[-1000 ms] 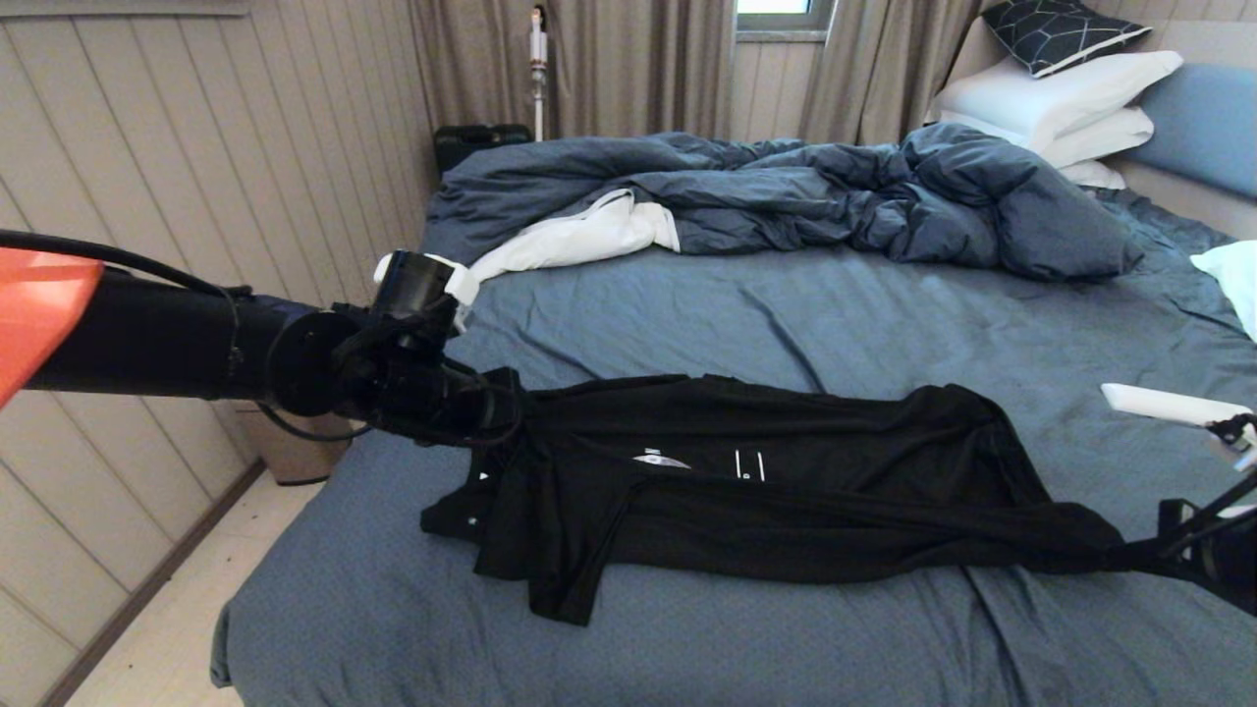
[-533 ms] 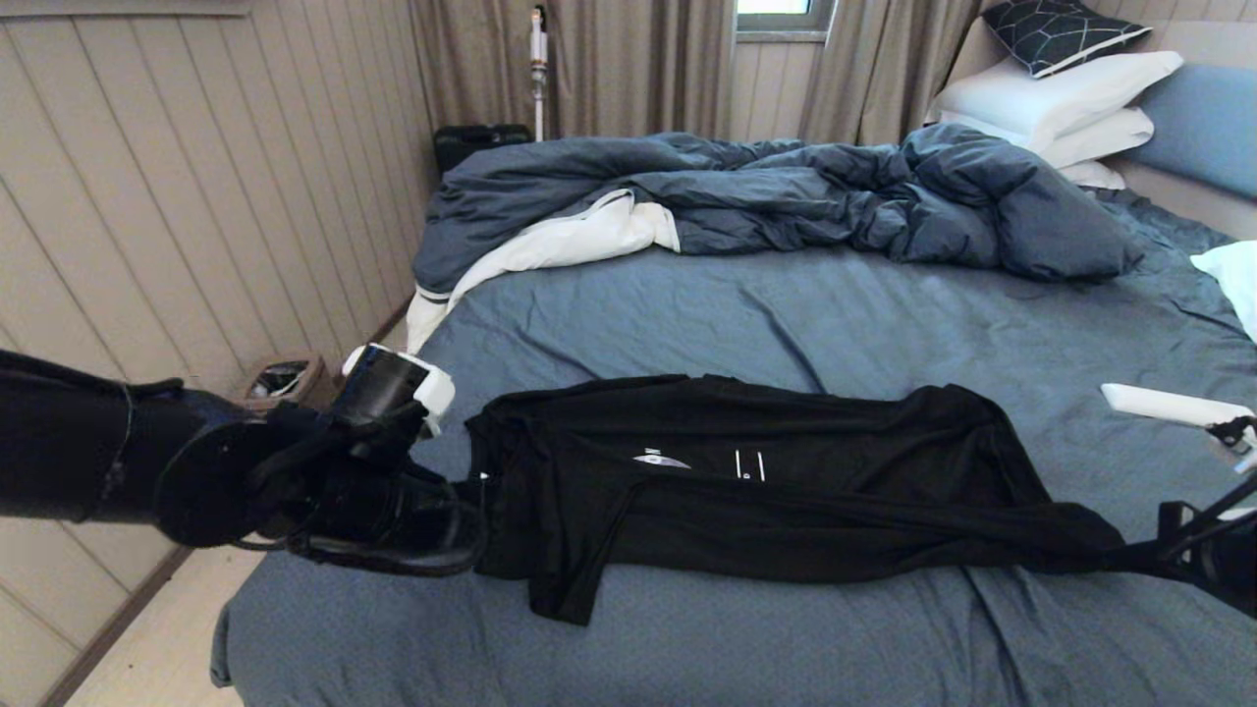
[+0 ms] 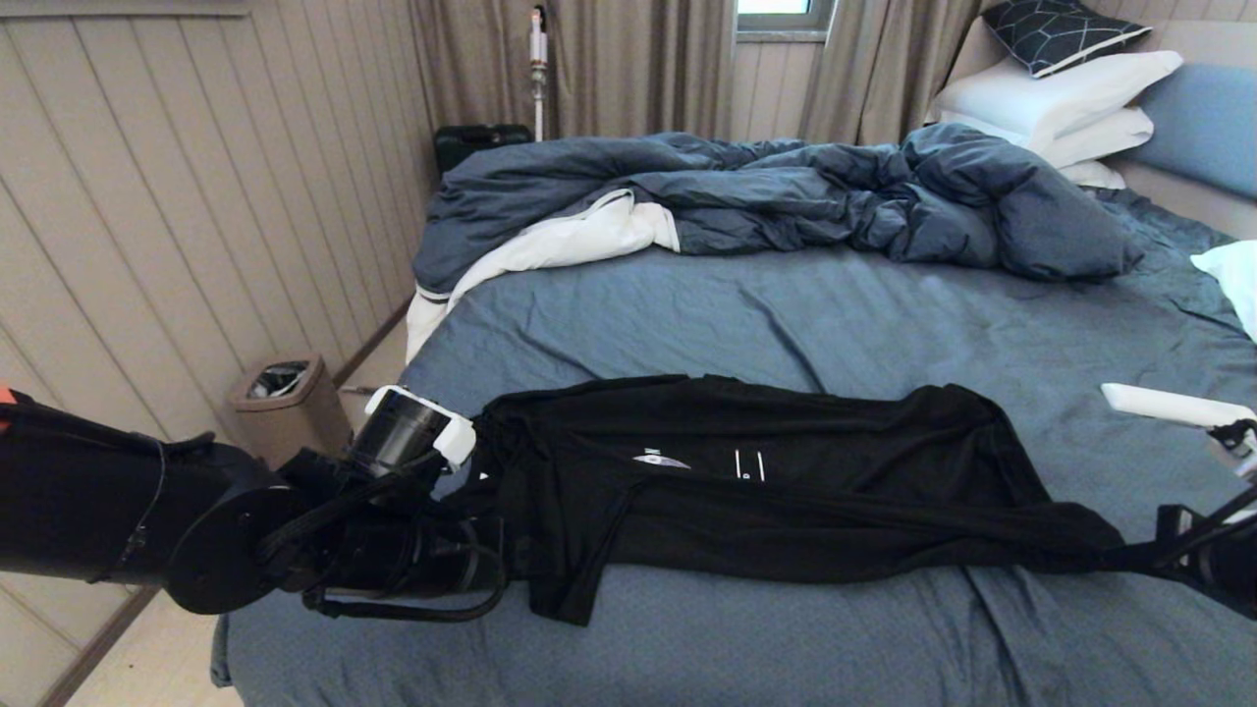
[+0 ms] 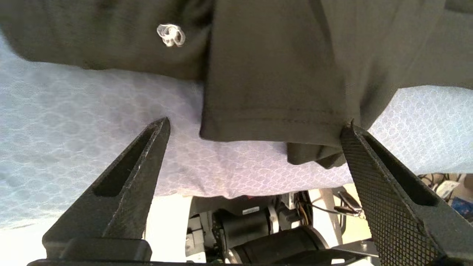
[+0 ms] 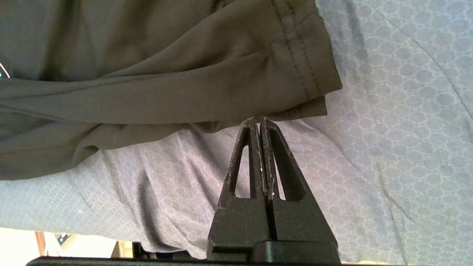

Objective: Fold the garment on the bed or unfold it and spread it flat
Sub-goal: Fold the black T-shirt

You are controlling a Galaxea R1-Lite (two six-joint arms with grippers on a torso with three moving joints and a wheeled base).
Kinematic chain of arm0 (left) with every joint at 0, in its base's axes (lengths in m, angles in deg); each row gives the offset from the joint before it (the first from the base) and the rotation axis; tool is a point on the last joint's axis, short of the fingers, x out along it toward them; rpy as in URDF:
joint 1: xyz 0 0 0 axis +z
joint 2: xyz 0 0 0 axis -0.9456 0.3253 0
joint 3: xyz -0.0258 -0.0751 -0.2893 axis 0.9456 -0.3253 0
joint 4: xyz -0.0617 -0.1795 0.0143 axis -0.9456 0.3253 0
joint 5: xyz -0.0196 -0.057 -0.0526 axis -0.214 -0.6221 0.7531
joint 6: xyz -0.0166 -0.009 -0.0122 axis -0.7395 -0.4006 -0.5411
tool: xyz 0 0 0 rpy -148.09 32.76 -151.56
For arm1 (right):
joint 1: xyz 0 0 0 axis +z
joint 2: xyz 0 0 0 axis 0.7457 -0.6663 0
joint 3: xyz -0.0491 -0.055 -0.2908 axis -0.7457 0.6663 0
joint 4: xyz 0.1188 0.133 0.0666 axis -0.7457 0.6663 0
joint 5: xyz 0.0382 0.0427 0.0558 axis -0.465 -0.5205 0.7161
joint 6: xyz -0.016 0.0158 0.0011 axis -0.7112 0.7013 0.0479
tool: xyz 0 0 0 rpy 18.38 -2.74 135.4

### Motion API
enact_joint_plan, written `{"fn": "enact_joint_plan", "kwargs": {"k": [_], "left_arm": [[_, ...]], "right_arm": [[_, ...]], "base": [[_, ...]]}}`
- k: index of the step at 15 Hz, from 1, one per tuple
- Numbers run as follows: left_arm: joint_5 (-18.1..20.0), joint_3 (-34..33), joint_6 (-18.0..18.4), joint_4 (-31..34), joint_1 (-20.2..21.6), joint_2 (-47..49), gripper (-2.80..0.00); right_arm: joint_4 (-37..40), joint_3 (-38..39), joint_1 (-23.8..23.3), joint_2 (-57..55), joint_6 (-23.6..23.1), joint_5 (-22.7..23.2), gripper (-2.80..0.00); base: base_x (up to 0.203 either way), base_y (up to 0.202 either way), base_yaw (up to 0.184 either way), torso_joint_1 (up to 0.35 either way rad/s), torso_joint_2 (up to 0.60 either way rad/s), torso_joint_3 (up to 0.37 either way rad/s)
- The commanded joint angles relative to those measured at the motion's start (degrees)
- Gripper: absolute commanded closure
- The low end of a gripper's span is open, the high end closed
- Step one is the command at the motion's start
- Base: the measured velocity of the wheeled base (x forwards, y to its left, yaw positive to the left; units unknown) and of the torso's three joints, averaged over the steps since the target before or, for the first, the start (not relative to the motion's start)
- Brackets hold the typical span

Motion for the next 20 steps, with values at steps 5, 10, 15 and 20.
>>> {"fn": "enact_joint_plan", "kwargs": {"k": [5,10,15,20], "left_arm": [[0.1,1.3,-0.2,0.0,0.0,0.8,-2.80],[0.4,2.1,-0.2,0.0,-0.9,1.3,-2.80],[1.0,3.2,-1.1,0.0,-1.4,2.8,0.00],[1.0,3.2,-1.6,0.0,-1.5,2.3,0.00]], "right_arm": [[-0.1,0.0,-0.1,0.5,0.0,0.4,0.00],[0.0,-0.1,-0.1,0.3,-0.5,0.3,0.00],[-0.1,-0.2,-0.1,0.3,-0.5,0.3,0.00],[-0.1,-0.1,-0.1,0.2,-0.5,0.3,0.00]], "base": [[0.000,0.000,0.000,0.000,0.00,0.000],[0.000,0.000,0.000,0.000,0.00,0.000],[0.000,0.000,0.000,0.000,0.00,0.000],[0.000,0.000,0.000,0.000,0.00,0.000]]}}
